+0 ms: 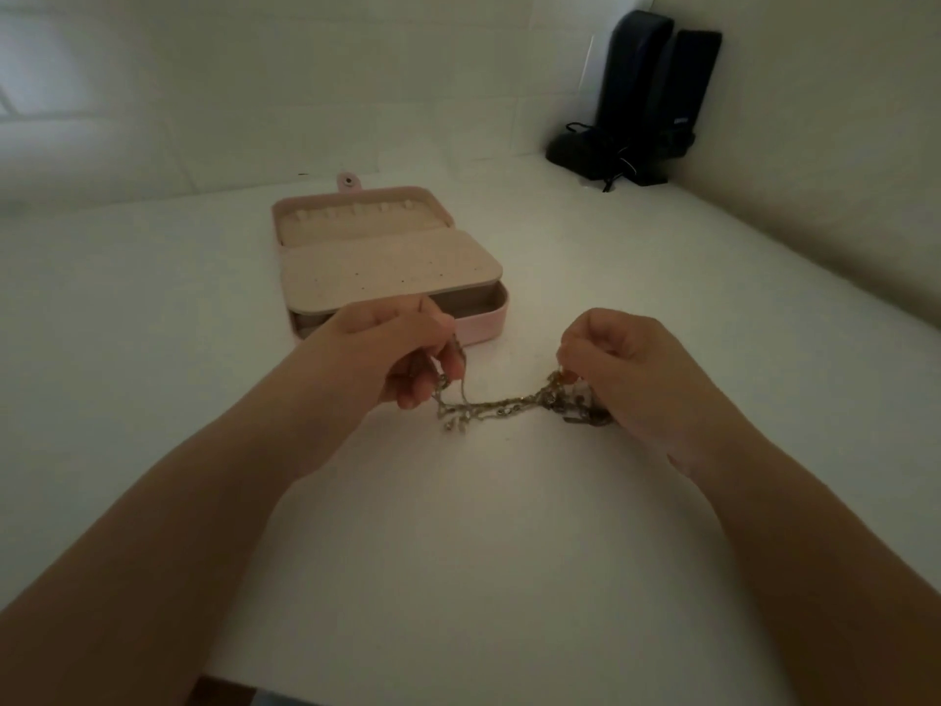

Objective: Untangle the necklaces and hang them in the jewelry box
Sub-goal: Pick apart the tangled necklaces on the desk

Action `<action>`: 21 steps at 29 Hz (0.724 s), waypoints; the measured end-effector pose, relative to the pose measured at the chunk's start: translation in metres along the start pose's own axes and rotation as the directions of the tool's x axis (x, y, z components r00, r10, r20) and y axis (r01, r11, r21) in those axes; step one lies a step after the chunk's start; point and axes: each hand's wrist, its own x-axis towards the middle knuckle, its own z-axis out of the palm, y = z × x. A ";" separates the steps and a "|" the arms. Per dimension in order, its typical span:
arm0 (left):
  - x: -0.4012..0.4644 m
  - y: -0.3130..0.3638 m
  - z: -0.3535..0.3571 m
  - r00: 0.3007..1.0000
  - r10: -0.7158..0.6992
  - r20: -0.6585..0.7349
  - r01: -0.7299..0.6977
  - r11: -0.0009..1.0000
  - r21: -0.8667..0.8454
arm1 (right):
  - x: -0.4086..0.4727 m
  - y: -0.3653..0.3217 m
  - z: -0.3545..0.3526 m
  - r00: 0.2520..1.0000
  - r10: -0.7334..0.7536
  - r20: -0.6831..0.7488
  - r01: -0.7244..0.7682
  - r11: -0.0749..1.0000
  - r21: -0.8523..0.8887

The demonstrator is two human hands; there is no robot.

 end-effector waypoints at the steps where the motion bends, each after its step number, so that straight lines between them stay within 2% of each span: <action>1: 0.000 0.000 0.000 1.000 0.001 0.000 -0.001 1.000 0.007 | -0.001 0.000 0.000 1.000 -0.028 0.012 0.028 0.999 -0.045; 6: 0.001 -0.002 0.000 1.000 0.013 0.028 -0.014 0.999 0.029 | -0.003 0.002 0.005 0.964 -0.265 0.027 0.264 0.937 -0.226; 8: 0.001 -0.002 0.001 0.998 0.034 0.057 -0.036 0.998 0.041 | -0.004 0.001 0.013 0.925 -0.353 0.139 0.378 0.894 -0.242; 11: -0.001 -0.001 0.001 0.993 0.060 0.103 -0.066 0.996 0.055 | -0.005 -0.001 0.023 0.864 -0.412 0.289 0.463 0.876 -0.136; 13: -0.001 -0.001 0.000 0.992 0.066 0.108 -0.071 0.997 0.043 | -0.005 -0.006 0.024 0.875 -0.414 0.253 0.421 0.906 0.026; 15: -0.002 0.000 0.000 0.994 0.071 0.089 -0.075 0.996 0.039 | -0.004 -0.009 0.018 0.918 -0.341 0.203 0.282 0.920 0.271; 17: 0.000 0.000 -0.003 0.999 0.050 0.014 -0.050 0.997 0.063 | -0.003 -0.009 0.009 0.947 -0.257 0.195 0.145 0.880 0.452; 19: 0.002 -0.004 -0.006 0.994 0.056 -0.093 -0.039 0.983 0.181 | -0.004 -0.010 0.002 0.960 -0.189 0.205 0.061 0.860 0.506; 21: 0.003 -0.010 -0.006 0.977 0.139 -0.163 -0.067 0.920 0.385 | -0.004 -0.009 -0.001 0.975 -0.122 0.184 0.028 0.896 0.443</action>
